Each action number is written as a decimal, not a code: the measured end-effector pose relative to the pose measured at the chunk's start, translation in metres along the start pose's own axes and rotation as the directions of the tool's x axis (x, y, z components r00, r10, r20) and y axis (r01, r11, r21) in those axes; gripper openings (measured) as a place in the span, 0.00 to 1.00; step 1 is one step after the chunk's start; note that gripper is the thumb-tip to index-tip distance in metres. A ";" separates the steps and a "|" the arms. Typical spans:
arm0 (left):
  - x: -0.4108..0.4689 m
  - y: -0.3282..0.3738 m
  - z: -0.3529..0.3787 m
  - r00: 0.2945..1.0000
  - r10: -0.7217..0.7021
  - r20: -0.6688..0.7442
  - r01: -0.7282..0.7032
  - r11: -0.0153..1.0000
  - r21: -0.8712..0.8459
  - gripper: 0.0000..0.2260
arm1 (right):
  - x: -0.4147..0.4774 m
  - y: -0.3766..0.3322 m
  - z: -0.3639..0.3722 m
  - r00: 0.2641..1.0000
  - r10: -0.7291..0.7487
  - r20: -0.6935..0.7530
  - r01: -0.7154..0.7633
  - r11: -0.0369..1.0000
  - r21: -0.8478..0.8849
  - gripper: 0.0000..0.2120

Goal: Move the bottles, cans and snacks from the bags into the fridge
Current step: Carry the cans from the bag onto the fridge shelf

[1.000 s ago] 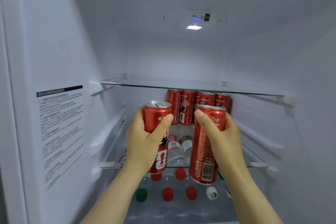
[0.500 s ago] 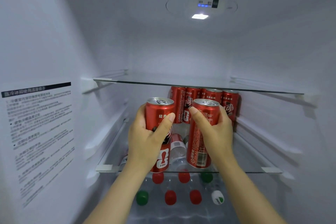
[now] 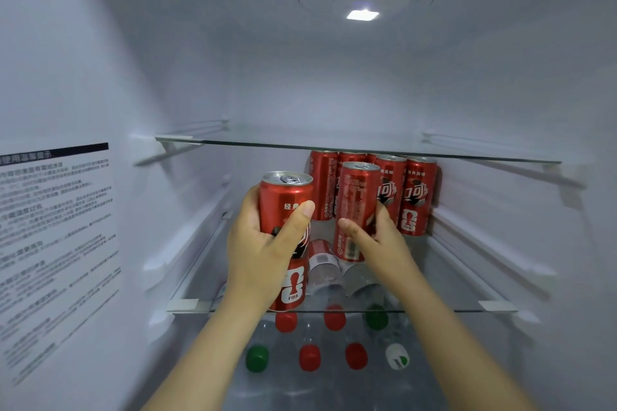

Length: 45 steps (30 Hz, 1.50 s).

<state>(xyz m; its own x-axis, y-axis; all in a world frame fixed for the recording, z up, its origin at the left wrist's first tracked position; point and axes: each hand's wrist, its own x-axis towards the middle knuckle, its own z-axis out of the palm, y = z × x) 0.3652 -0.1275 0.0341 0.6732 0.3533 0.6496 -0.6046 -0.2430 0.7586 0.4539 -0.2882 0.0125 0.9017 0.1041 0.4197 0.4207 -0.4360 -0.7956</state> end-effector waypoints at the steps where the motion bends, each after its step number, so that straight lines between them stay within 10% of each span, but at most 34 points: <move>1: 0.000 0.000 0.000 1.000 -0.001 0.002 0.001 1.000 0.004 0.14 | 0.003 0.003 0.002 0.999 0.034 -0.015 -0.035 0.995 -0.090 0.27; 6: 0.000 0.002 -0.001 1.000 -0.005 0.012 0.005 1.000 0.010 0.13 | -0.002 0.001 0.002 0.973 0.022 -0.228 -0.057 0.988 -0.146 0.18; 11: -0.001 0.001 -0.001 1.000 -0.005 0.018 0.005 1.000 0.006 0.14 | -0.005 -0.005 0.003 0.984 -0.141 -0.104 0.124 0.980 -0.153 0.07; 20: -0.001 0.001 -0.001 1.000 -0.008 0.015 0.008 1.000 0.008 0.14 | 0.019 -0.011 -0.001 0.980 -0.108 0.169 0.114 0.993 -0.028 0.20; 35: 0.001 -0.005 -0.001 1.000 -0.011 0.014 0.011 1.000 0.008 0.15 | 0.024 0.013 0.000 0.993 0.015 0.116 0.008 0.979 -0.201 0.34; 45: -0.001 -0.011 -0.006 0.983 -0.132 0.129 0.117 0.987 0.111 0.17 | 0.023 0.014 -0.001 1.000 -0.019 0.008 0.020 0.983 -0.182 0.17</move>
<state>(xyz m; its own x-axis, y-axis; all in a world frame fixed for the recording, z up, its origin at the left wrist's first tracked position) 0.3685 -0.1193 0.0249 0.7962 0.2624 0.5451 -0.4701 -0.2989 0.8305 0.4804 -0.2926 0.0109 0.8944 0.1196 0.4310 0.4133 -0.5892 -0.6943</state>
